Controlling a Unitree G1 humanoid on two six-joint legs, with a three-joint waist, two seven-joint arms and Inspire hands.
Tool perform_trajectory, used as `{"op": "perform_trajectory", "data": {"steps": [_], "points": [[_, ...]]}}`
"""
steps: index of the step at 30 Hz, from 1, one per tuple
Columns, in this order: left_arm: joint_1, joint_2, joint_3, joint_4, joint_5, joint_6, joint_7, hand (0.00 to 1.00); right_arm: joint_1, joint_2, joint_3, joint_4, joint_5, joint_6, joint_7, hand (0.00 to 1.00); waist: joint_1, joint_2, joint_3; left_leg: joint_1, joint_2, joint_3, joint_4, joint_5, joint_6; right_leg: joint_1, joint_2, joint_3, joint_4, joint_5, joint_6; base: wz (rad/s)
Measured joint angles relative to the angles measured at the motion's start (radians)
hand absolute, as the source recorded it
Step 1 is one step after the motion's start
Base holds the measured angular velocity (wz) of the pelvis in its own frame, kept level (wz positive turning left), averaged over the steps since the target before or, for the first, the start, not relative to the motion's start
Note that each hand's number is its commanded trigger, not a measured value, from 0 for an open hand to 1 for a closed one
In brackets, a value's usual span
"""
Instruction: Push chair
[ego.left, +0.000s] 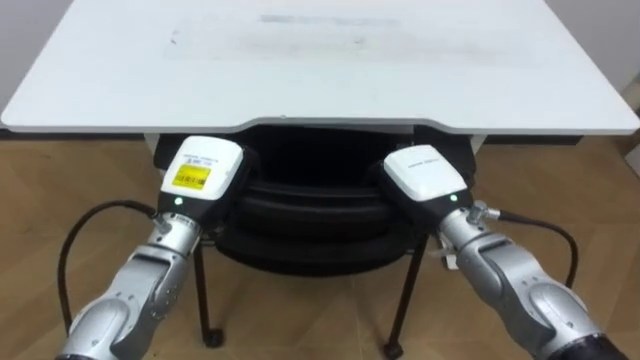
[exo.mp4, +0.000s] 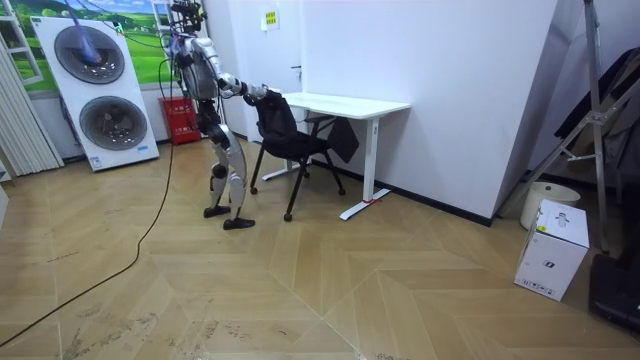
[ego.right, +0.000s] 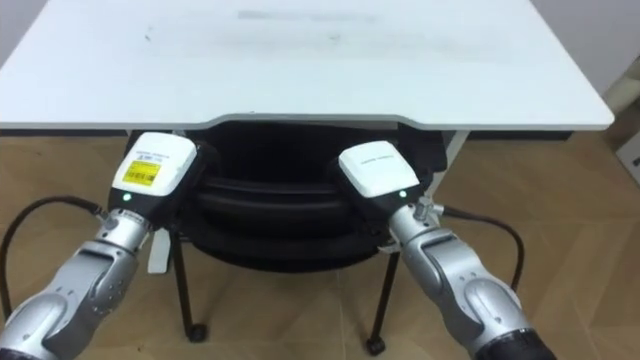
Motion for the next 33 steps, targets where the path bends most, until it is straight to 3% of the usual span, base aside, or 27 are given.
{"op": "perform_trajectory", "data": {"steps": [3, 6, 10, 14, 17, 18, 19, 22, 28, 33], "points": [[0.001, 0.006, 0.001, -0.004, -0.001, 0.000, -0.002, 1.00, 0.001, 0.003, 0.000, -0.007, 0.000, 0.002, 0.012, 1.00, -0.004, 0.000, 0.0002, -0.021, 0.009, -0.004, 0.051, -0.013, -0.005, 0.004, 0.001, -0.015, 0.008, -0.022, 0.004, 0.10], [0.000, 0.014, 0.003, -0.001, -0.002, -0.007, -0.003, 1.00, 0.006, 0.006, 0.000, -0.007, 0.007, -0.007, 0.013, 1.00, -0.008, -0.002, 0.0015, -0.058, 0.033, 0.024, 0.145, -0.022, -0.014, 0.017, 0.002, -0.039, 0.031, -0.037, -0.018, 0.19], [0.028, 0.017, -0.009, -0.004, -0.002, -0.015, -0.009, 1.00, 0.054, 0.013, 0.000, -0.008, 0.008, -0.011, -0.001, 1.00, -0.022, 0.000, 0.0007, -0.072, 0.085, 0.094, 0.266, -0.021, -0.013, 0.085, 0.012, -0.093, 0.036, -0.086, -0.024, 0.34], [0.036, 0.017, -0.007, -0.002, -0.008, -0.015, -0.015, 1.00, 0.064, 0.016, -0.006, -0.014, 0.003, -0.019, -0.001, 1.00, -0.036, 0.006, 0.0003, -0.062, 0.090, 0.091, 0.246, -0.016, -0.016, 0.103, 0.017, -0.112, 0.033, -0.090, -0.044, 0.21], [0.055, 0.008, -0.003, -0.017, -0.006, -0.011, -0.003, 1.00, 0.071, 0.004, -0.006, -0.037, 0.000, -0.018, 0.003, 1.00, -0.032, 0.010, -0.0018, -0.034, 0.075, 0.074, 0.149, -0.007, -0.026, 0.093, 0.019, -0.106, 0.007, -0.073, -0.050, -0.06], [0.069, 0.006, 0.001, -0.030, -0.002, -0.006, 0.003, 0.95, 0.073, 0.000, -0.006, -0.045, -0.003, -0.018, 0.004, 0.61, -0.030, 0.011, -0.0028, -0.008, 0.065, 0.069, 0.080, 0.002, -0.035, 0.088, 0.020, -0.096, -0.007, -0.062, -0.050, -0.26], [0.082, -0.001, 0.001, -0.038, -0.002, 0.001, 0.006, 0.00, 0.075, 0.000, -0.006, -0.047, -0.010, -0.020, 0.003, 0.00, -0.029, 0.016, -0.0054, 0.025, 0.060, 0.069, 0.016, 0.013, -0.040, 0.087, 0.023, -0.082, -0.022, -0.050, -0.047, -0.31], [0.111, -0.019, 0.007, -0.038, -0.003, 0.010, 0.007, 0.00, 0.076, -0.002, -0.007, -0.047, -0.035, -0.020, 0.009, 0.00, -0.028, 0.042, -0.0158, 0.078, 0.047, 0.083, -0.076, 0.035, -0.039, 0.091, 0.026, -0.049, -0.053, -0.023, -0.036, -0.35], [0.119, -0.072, 0.031, -0.037, -0.053, 0.034, -0.002, 0.00, 0.075, 0.045, -0.070, -0.047, 0.032, -0.008, 0.069, 0.00, -0.035, 0.048, -0.0150, 0.117, 0.020, 0.096, -0.143, 0.067, -0.016, 0.094, 0.014, -0.014, -0.080, 0.008, -0.016, -0.15], [0.118, -0.078, 0.032, -0.041, -0.128, 0.049, -0.001, 0.00, 0.076, 0.066, -0.131, -0.049, 0.143, 0.024, 0.075, 0.00, -0.056, 0.053, -0.0152, 0.115, 0.012, 0.097, -0.161, 0.076, -0.002, 0.098, 0.015, -0.008, -0.116, 0.039, -0.004, -0.04]]}}
